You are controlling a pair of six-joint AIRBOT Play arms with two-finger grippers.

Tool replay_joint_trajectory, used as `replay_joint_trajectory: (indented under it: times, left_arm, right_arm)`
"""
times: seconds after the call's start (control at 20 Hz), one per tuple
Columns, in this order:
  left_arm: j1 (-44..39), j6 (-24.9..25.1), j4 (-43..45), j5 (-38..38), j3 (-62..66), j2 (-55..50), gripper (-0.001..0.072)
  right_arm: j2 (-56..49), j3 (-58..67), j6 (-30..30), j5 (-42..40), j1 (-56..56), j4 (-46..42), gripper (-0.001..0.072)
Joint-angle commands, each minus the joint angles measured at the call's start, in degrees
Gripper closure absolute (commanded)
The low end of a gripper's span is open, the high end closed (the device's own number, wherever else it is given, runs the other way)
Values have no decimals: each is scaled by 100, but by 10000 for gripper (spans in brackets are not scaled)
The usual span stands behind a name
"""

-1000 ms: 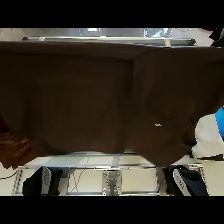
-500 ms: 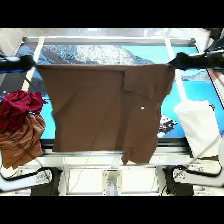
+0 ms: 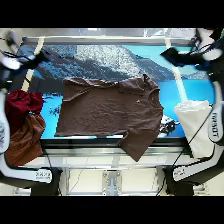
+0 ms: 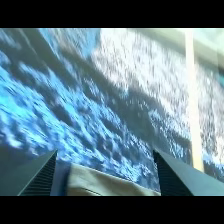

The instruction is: Fold the shirts.

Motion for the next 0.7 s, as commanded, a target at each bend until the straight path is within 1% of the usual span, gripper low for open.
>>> replay_joint_trajectory:
  times: [0.0,0.05,0.1,0.15,0.2,0.25,0.3,0.35,0.4,0.45,0.5,0.55,0.6,0.65]
  left_arm:
    - [1080,-149,529,-863,-271,1228,6]
    - [1478,-181,546,-1060,-647,1657,7]
    - [1867,-175,549,-1198,-1263,2155,7]
    - [2203,-179,525,-1204,-2013,2653,7]
    - [2542,-321,459,-1176,-2914,3211,7]
    - [2837,-629,245,-1163,-3757,3722,7]
    - [3126,-852,-146,-1106,-4634,4253,7]
    - [3331,-861,-551,-999,-5357,4695,7]
    - [3488,-863,-901,-1043,-5987,5088,7]
    - [3574,-944,-1115,-1329,-6446,5386,7]
    - [3589,-1084,-1128,-1784,-6754,5563,7]
    - [3589,-1099,-1102,-2319,-7012,5654,7]
    - [3595,-1259,-1108,-2691,-7208,5668,7]
    - [3595,-1475,-1110,-2848,-7375,5661,7]
  right_arm:
    - [758,535,61,2253,-748,-1757,261]
    - [1106,417,42,2747,-1038,-2103,261]
    - [1471,129,-35,2920,-1340,-2129,261]
    - [1882,-356,-57,2922,-1633,-2031,260]
    - [2385,-1104,-240,2876,-1921,-1829,260]
    - [2951,-2087,-413,2699,-2168,-1655,260]
    - [3510,-3154,-505,2319,-2363,-1523,260]
    - [4120,-4391,-490,1733,-2529,-1322,258]
    - [4616,-5495,-319,1202,-2656,-1082,259]
    - [5023,-6533,-105,796,-2782,-748,258]
    - [5204,-7267,-74,691,-2887,-378,259]
    - [5211,-7816,-201,756,-2966,-35,258]
    - [5132,-8129,-426,837,-2979,160,258]
    - [5036,-8282,-570,866,-2979,297,258]
